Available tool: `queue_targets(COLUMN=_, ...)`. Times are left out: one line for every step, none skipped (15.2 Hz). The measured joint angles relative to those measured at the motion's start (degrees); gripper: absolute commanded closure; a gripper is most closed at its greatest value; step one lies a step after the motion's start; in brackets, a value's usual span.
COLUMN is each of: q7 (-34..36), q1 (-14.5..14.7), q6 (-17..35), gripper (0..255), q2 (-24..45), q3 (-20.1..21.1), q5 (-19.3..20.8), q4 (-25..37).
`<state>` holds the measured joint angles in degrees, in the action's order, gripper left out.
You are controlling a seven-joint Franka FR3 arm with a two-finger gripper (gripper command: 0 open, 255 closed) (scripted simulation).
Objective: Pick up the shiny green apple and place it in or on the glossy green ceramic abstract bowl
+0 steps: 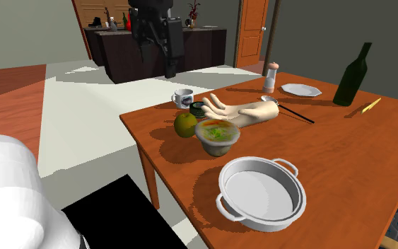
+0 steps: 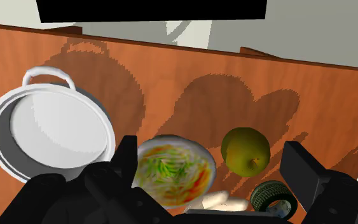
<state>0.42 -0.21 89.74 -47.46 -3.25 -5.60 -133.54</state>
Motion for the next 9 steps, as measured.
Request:
queue_targets(q7=0.0, q1=0.0, q6=0.0, gripper=0, q2=0.0, q3=0.0, q5=0.0, q4=0.0)
queue_targets(q7=0.21, q1=0.1, q6=0.8, gripper=0, q2=0.54, q3=0.3, q5=-0.15, q4=-0.26)
queue_targets(q7=0.76, q1=0.29, q6=2.05, gripper=0, q2=0.97, q3=0.98, q5=-0.5, q4=-1.02)
queue_targets(q7=1.37, q1=0.51, q6=3.17, gripper=0, q2=1.81, q3=1.71, q5=-0.85, q4=-1.23)
queue_targets(q7=1.84, q1=0.74, q6=5.34, gripper=0, q2=3.17, q3=2.44, q5=-1.21, q4=-2.11)
queue_targets(q7=2.29, q1=0.93, q6=6.85, gripper=0, q2=4.67, q3=3.05, q5=-1.47, q4=-1.98)
queue_targets(q7=2.89, q1=1.16, q6=8.46, gripper=0, q2=5.78, q3=3.81, q5=-1.79, q4=-2.39)
queue_targets(q7=3.39, q1=1.35, q6=10.08, gripper=0, q2=6.97, q3=4.47, q5=-2.04, q4=-2.73)
queue_targets(q7=3.78, q1=1.52, q6=12.11, gripper=0, q2=8.45, q3=5.1, q5=-2.26, q4=-3.26)
